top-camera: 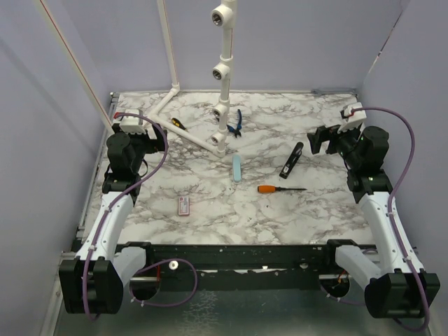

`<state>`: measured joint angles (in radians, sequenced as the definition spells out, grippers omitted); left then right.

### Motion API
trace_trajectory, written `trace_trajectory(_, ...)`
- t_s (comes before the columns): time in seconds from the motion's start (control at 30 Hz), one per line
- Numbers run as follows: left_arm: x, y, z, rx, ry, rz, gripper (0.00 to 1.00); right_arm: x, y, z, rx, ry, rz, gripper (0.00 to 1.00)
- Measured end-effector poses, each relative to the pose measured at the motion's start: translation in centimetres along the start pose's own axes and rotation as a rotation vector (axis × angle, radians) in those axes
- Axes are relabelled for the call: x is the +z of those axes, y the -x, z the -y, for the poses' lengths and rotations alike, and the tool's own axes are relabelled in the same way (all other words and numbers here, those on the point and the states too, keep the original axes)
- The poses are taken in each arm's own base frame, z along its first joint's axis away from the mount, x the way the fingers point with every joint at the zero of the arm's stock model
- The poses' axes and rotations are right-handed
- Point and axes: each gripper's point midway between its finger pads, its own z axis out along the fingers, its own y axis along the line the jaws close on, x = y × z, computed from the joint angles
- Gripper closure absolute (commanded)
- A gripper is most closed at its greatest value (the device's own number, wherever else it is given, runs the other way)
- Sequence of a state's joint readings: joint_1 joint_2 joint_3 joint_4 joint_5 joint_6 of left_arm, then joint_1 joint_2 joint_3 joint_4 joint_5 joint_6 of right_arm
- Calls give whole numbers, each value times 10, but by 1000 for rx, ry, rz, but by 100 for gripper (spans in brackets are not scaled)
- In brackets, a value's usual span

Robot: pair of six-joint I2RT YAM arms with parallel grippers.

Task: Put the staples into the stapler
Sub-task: Move the distractor to the center of the board.

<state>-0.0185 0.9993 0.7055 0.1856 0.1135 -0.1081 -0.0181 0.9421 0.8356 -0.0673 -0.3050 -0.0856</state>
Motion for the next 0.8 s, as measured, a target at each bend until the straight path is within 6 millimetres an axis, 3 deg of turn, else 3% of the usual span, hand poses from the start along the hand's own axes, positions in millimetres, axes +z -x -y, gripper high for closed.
trace_trajectory(0.37,0,-1,3,24,-21,-4,1,0,-8,-2,-9,34,-11,0)
trace_trajectory(0.5,0,-1,2,54,-25,-5,1,6,-20,-3,13,49,-47,0)
trace_trajectory(0.63,2,-6,0,75,-24,-18,1,18,-49,-10,52,104,-141,0)
trace_trajectory(0.8,6,-16,1,84,-35,-50,1,32,-103,-29,78,202,-337,0)
